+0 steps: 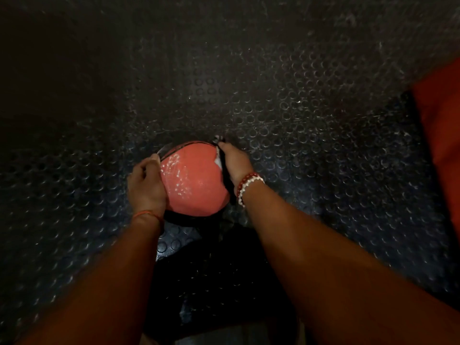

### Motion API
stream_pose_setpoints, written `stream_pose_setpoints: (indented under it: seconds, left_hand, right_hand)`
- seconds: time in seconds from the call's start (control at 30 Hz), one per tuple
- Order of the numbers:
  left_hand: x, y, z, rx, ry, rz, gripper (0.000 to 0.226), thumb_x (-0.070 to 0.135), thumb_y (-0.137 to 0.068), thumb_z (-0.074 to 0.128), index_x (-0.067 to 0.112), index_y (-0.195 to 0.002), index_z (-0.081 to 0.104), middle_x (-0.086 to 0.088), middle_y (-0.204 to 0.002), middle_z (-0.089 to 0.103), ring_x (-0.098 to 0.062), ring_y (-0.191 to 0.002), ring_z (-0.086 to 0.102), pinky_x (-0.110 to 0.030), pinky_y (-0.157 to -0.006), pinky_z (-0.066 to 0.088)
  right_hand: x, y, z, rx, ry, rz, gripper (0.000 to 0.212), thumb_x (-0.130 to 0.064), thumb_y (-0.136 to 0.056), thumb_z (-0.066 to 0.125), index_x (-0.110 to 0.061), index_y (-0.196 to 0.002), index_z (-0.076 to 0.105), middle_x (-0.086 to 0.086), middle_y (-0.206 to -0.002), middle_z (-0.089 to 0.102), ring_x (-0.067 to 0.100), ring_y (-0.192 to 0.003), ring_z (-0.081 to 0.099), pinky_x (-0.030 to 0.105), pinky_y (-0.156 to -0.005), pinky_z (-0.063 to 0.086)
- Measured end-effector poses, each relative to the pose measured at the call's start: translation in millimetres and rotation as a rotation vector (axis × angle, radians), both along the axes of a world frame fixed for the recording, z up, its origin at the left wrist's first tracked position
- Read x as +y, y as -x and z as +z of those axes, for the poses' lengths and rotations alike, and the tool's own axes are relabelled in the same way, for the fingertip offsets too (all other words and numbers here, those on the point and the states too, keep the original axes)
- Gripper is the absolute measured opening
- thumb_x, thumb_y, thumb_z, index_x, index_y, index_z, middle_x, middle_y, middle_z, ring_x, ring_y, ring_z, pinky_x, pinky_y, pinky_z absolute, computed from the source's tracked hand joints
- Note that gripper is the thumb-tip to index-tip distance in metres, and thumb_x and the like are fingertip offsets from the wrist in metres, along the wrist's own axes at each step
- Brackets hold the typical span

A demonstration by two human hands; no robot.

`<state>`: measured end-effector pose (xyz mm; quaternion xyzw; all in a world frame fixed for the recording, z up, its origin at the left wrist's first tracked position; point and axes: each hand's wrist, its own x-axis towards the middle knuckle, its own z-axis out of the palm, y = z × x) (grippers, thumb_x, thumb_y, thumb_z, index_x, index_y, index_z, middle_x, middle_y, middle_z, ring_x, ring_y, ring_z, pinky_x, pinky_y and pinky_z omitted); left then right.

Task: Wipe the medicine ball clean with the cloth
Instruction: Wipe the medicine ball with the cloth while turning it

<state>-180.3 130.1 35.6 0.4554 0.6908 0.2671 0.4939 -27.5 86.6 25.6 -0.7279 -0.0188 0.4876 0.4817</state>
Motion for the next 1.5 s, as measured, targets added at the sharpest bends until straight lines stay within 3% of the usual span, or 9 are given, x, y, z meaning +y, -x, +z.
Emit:
stream_pose_setpoints:
  seconds: [0.1, 0.23, 0.47, 0.57, 0.7, 0.87, 1.03, 1.3, 1.5]
  left_hand:
    - [-0.5, 2.4, -0.7, -0.011, 0.008, 0.022, 0.028, 0.043, -0.096, 0.051, 0.023, -0.111, 0.065, 0.003, -0.111, 0.062, -0.013, -0.105, 0.055, -0.022, -0.086, 0.035]
    - [-0.9, 1.4, 3.8, -0.003, 0.006, 0.002, 0.032, 0.043, -0.098, 0.049, 0.021, -0.117, 0.064, 0.007, -0.109, 0.058, -0.009, -0.103, 0.052, -0.017, -0.084, 0.031]
    - [0.3, 1.0, 4.0, 0.008, -0.020, -0.032, 0.030, 0.040, -0.098, 0.049, 0.021, -0.115, 0.065, 0.005, -0.105, 0.059, -0.011, -0.100, 0.052, -0.019, -0.082, 0.032]
    - [-0.8, 0.2, 5.2, 0.021, -0.046, -0.073, 0.025, 0.038, -0.099, 0.049, 0.024, -0.111, 0.065, 0.008, -0.099, 0.058, -0.010, -0.097, 0.052, -0.015, -0.074, 0.035]
    - [-1.8, 3.1, 0.9, 0.014, -0.066, -0.102, 0.020, 0.040, -0.098, 0.050, 0.027, -0.104, 0.064, 0.010, -0.097, 0.061, -0.009, -0.094, 0.055, -0.008, -0.068, 0.037]
    - [0.3, 2.7, 0.6, 0.040, -0.052, -0.082, 0.017, 0.044, -0.096, 0.051, 0.031, -0.099, 0.062, 0.005, -0.108, 0.061, -0.011, -0.098, 0.054, -0.014, -0.072, 0.038]
    - [20.3, 0.6, 0.1, 0.047, 0.043, -0.130, 0.041, 0.052, -0.094, 0.049, 0.019, -0.110, 0.067, 0.000, -0.117, 0.063, -0.017, -0.105, 0.056, -0.024, -0.083, 0.037]
    - [40.9, 13.7, -7.4, -0.054, 0.452, -0.299, 0.101, 0.091, -0.046, 0.057, 0.025, -0.122, 0.066, -0.004, -0.119, 0.068, -0.025, -0.105, 0.066, -0.044, -0.101, 0.048]
    - [37.3, 8.3, -4.9, 0.130, 0.029, -0.298, 0.081, 0.077, -0.069, 0.042, 0.028, -0.131, 0.060, -0.004, -0.135, 0.057, -0.022, -0.123, 0.053, -0.039, -0.111, 0.037]
  right_hand:
    - [-22.1, 12.9, -11.5, 0.286, 0.092, -0.232, 0.052, -0.047, -0.087, 0.057, -0.010, -0.123, 0.063, 0.012, -0.124, 0.064, 0.025, -0.110, 0.060, 0.041, -0.100, 0.048]
    - [-42.8, 58.9, -24.3, 0.385, 0.071, -0.535, 0.052, -0.061, -0.084, 0.052, -0.021, -0.113, 0.066, 0.012, -0.118, 0.066, 0.027, -0.105, 0.063, 0.040, -0.089, 0.053]
    - [-35.6, 84.3, 17.0, -0.529, 0.101, -0.074, 0.057, -0.045, -0.093, 0.045, -0.020, -0.144, 0.039, 0.007, -0.151, 0.030, 0.027, -0.138, 0.032, 0.042, -0.115, 0.027]
    - [-14.6, 53.6, 22.3, -0.652, 0.081, 0.230, 0.054, -0.046, -0.092, 0.042, -0.027, -0.142, 0.043, 0.005, -0.148, 0.037, 0.026, -0.135, 0.038, 0.044, -0.112, 0.031]
    - [12.5, 5.8, 17.2, -0.371, 0.043, 0.345, 0.034, -0.034, -0.095, 0.048, -0.017, -0.120, 0.065, 0.010, -0.122, 0.064, 0.026, -0.111, 0.060, 0.033, -0.102, 0.045]
    - [-13.4, 5.5, -2.4, 0.255, 0.096, -0.104, 0.043, -0.047, -0.090, 0.056, -0.014, -0.114, 0.066, 0.011, -0.109, 0.068, 0.025, -0.100, 0.062, 0.040, -0.101, 0.046]
    - [-45.6, 45.4, -16.9, 0.440, 0.002, -0.439, 0.035, -0.048, -0.094, 0.047, -0.020, -0.090, 0.068, 0.008, -0.096, 0.069, 0.025, -0.087, 0.064, 0.034, -0.077, 0.053]
    - [-54.0, 20.9, -5.9, 0.179, 0.259, -0.126, 0.065, -0.053, -0.094, 0.044, -0.005, -0.139, 0.048, 0.013, -0.140, 0.051, 0.029, -0.126, 0.050, 0.042, -0.111, 0.038]
    - [-43.3, 61.3, 15.8, -0.280, 0.225, 0.058, 0.058, -0.045, -0.098, 0.039, -0.010, -0.144, 0.040, 0.016, -0.147, 0.041, 0.031, -0.133, 0.041, 0.034, -0.111, 0.031]
